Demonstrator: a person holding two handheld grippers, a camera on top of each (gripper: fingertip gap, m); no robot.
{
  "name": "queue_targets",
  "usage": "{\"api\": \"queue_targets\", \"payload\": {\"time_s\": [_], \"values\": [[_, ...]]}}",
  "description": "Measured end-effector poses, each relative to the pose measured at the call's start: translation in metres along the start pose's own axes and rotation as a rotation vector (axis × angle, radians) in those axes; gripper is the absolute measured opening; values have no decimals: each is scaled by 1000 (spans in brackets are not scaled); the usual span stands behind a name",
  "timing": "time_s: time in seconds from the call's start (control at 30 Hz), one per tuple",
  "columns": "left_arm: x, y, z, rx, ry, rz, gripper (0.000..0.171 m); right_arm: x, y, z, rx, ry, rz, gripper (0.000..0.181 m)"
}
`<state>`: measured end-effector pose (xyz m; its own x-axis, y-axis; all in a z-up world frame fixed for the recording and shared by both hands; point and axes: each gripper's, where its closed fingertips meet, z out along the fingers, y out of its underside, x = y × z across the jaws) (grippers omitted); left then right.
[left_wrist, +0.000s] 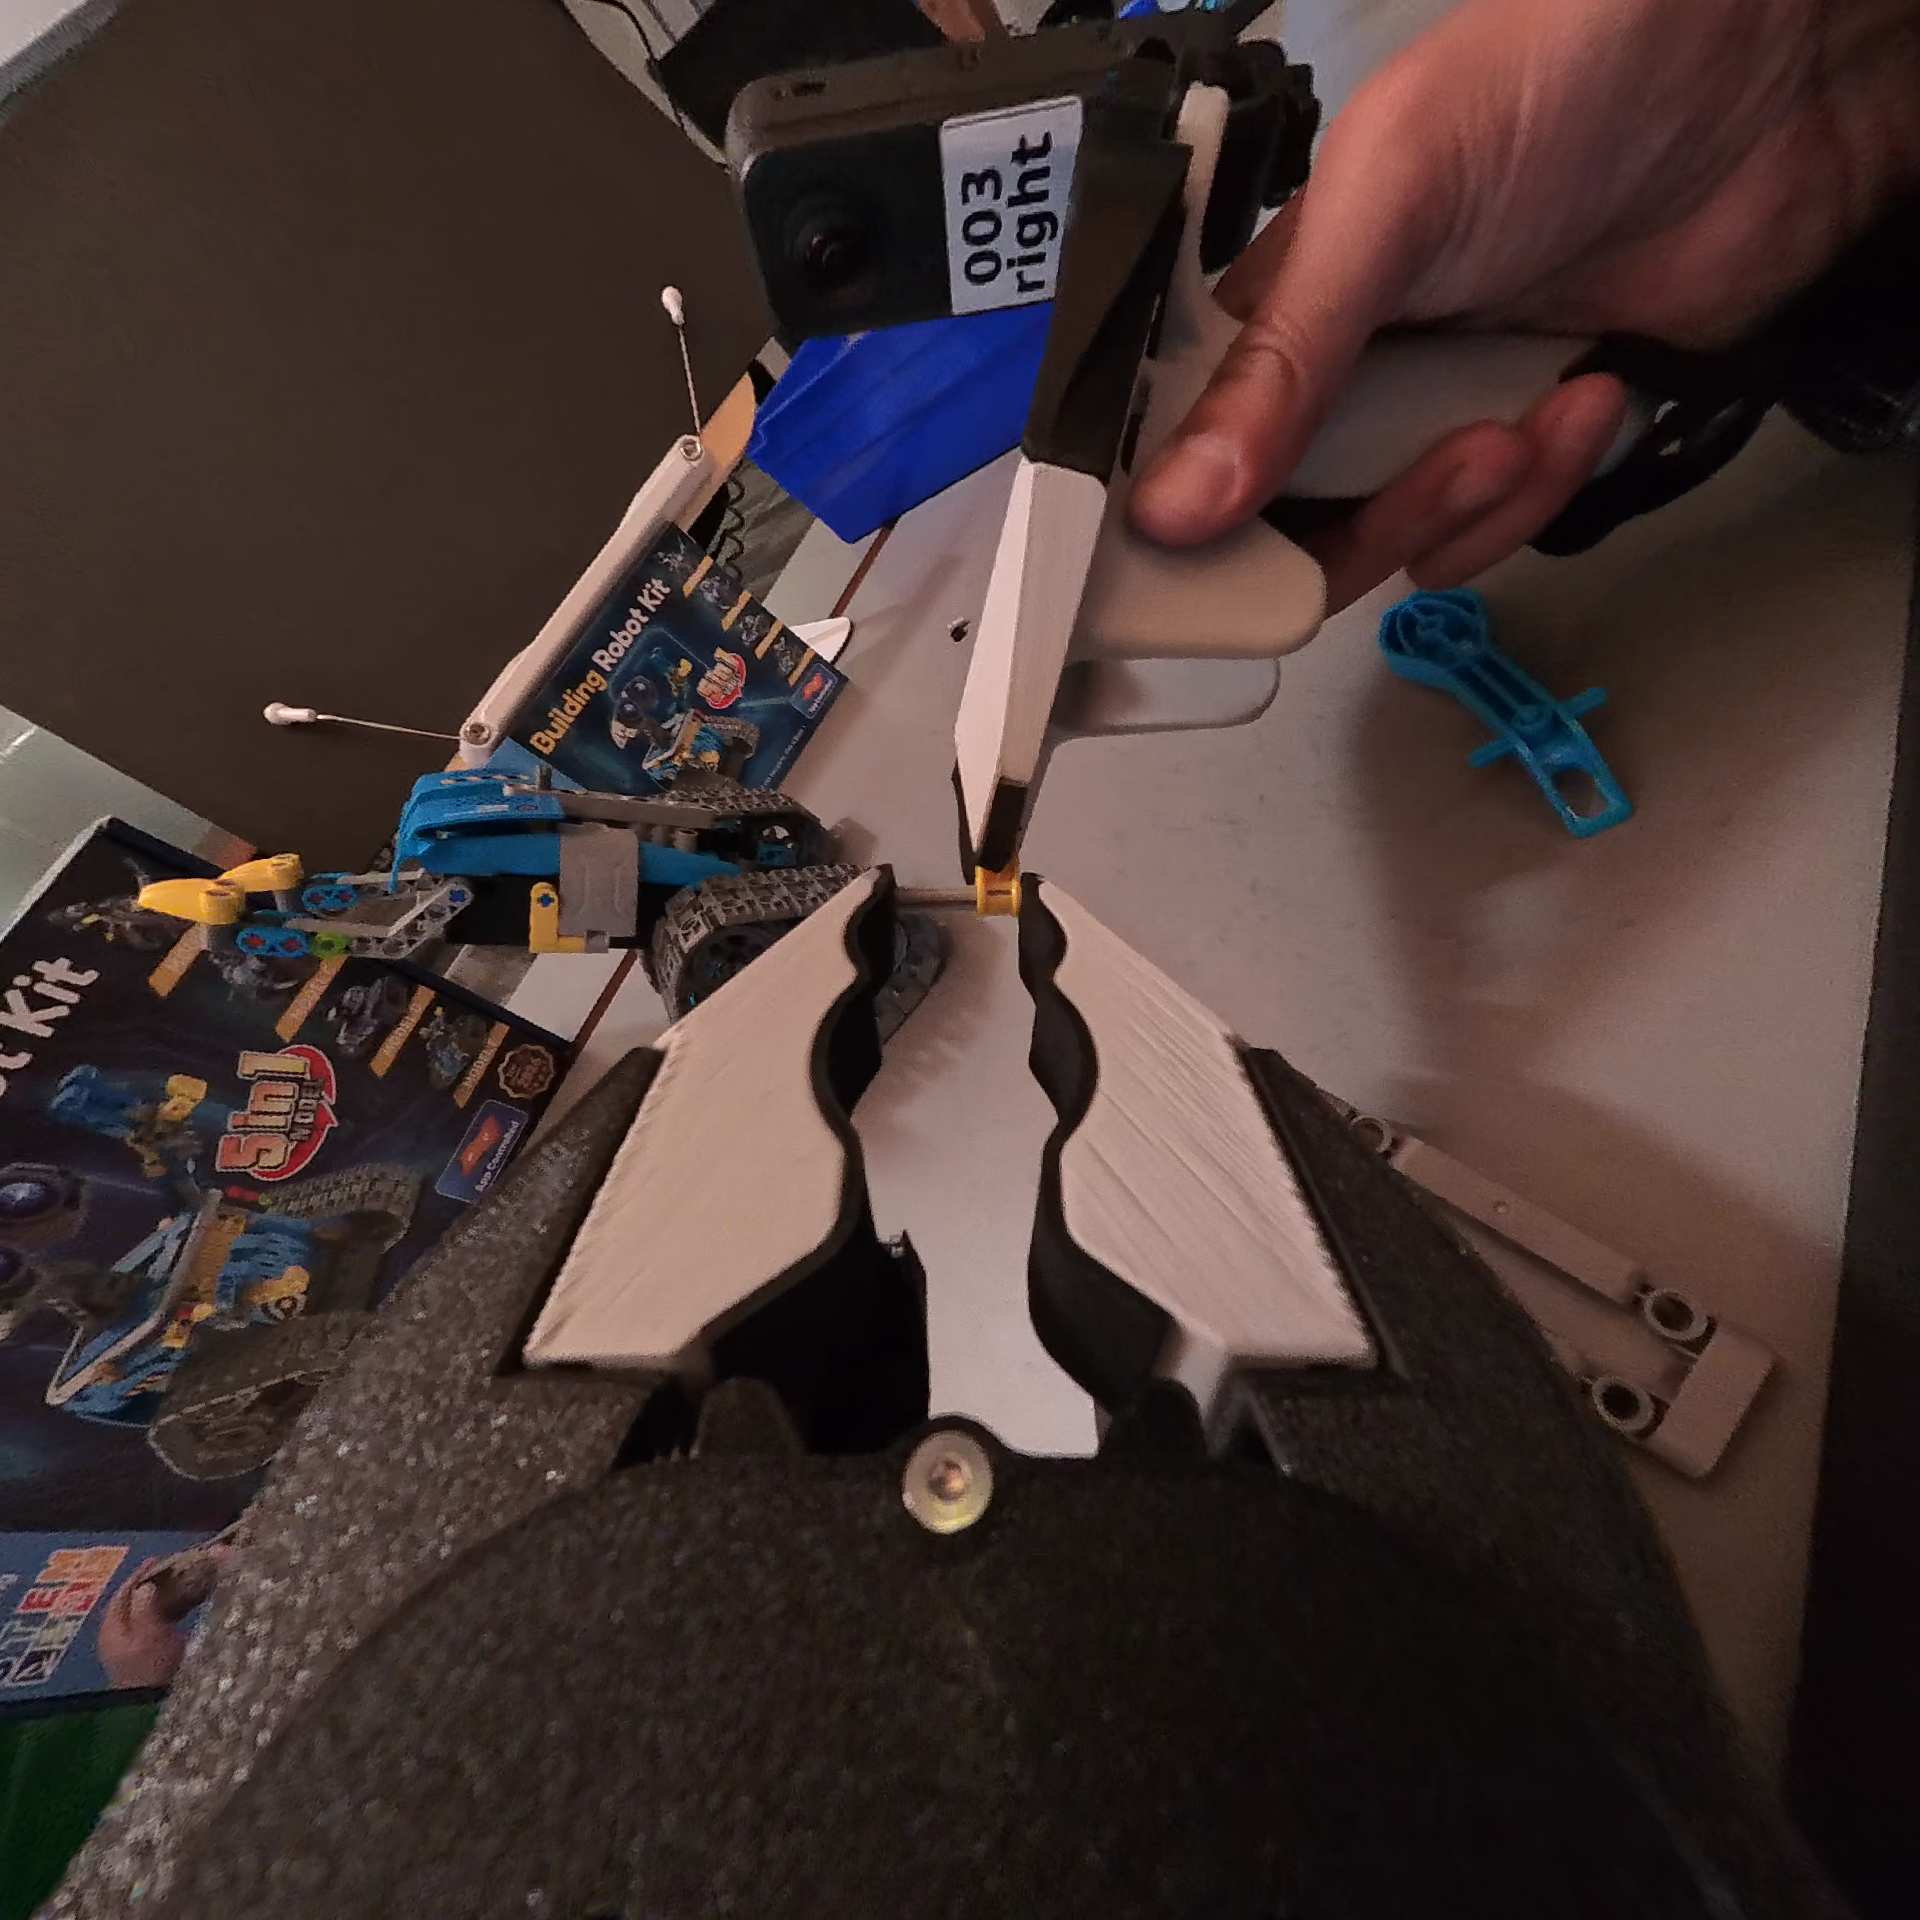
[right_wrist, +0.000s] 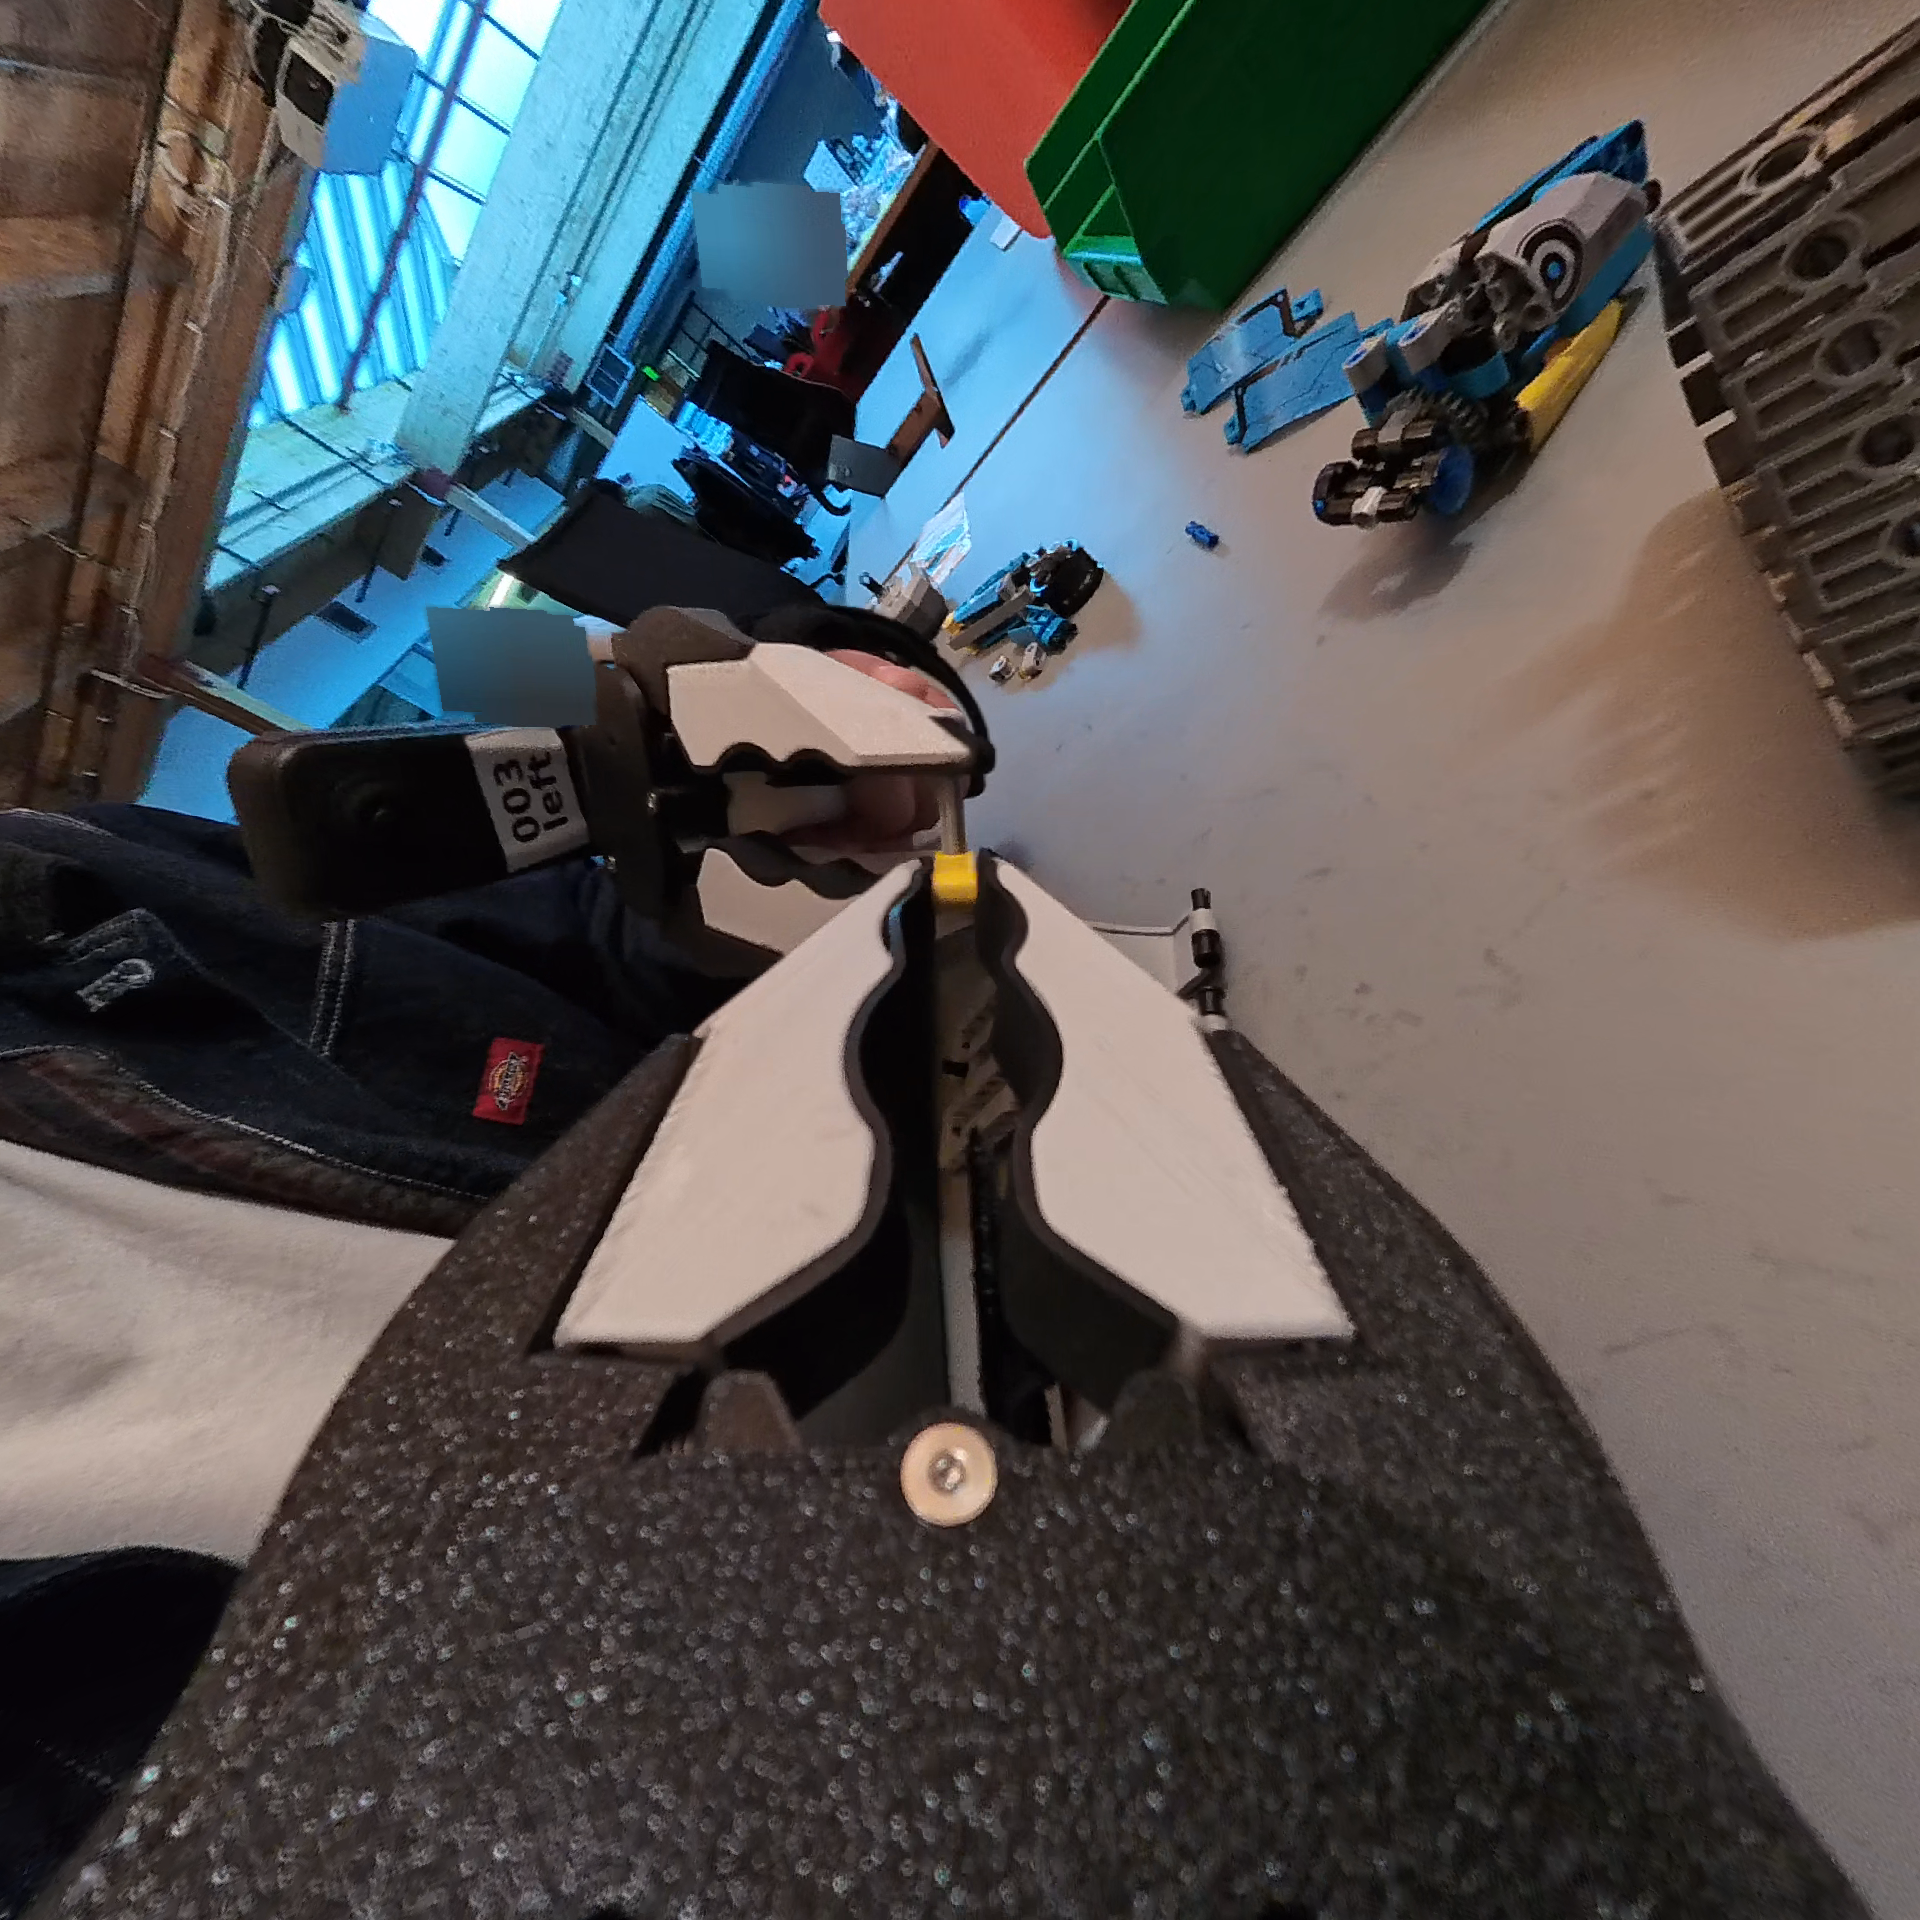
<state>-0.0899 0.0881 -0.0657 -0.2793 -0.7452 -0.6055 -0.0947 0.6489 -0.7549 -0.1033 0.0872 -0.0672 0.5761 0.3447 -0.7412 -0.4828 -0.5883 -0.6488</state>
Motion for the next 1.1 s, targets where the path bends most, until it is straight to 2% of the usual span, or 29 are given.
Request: {"api": "queue_targets", "payload": {"time_s": [0.1,0.17,0.23,0.3,0.37,0.4,0.5,0.63,0.73,0.83,0.93,1.0,1.1], "values": [[3,3,3,-13,30,-47,22,5,0,0,-8,29,-14,6],[6,6,6,3,92,-160,22,12,1,-1,4,67,-54,6],[0,2,3,52,177,-410,30,12,-2,-3,15,121,-181,6],[-9,-7,-1,140,295,-733,36,1,-13,-5,46,198,-421,6],[-18,-17,-8,244,401,-962,31,-9,-20,-5,83,237,-561,6],[-21,-22,-11,291,430,-1014,23,-14,-23,-4,112,234,-586,6],[-25,-30,-17,356,438,-1029,4,-21,-24,2,131,238,-625,6],[-26,-31,-18,354,419,-1003,3,-23,-27,1,168,255,-628,6],[-31,-35,-21,386,384,-975,3,-30,-31,3,216,212,-580,6],[-29,-41,-24,412,413,-976,3,-36,-32,3,245,137,-523,6],[-28,-33,-20,355,399,-972,1,-26,-27,6,197,194,-531,6],[-26,-29,-18,305,335,-882,0,-19,-21,8,125,231,-544,6],[-26,-25,-17,285,303,-854,0,-14,-18,11,74,285,-564,6]]}}
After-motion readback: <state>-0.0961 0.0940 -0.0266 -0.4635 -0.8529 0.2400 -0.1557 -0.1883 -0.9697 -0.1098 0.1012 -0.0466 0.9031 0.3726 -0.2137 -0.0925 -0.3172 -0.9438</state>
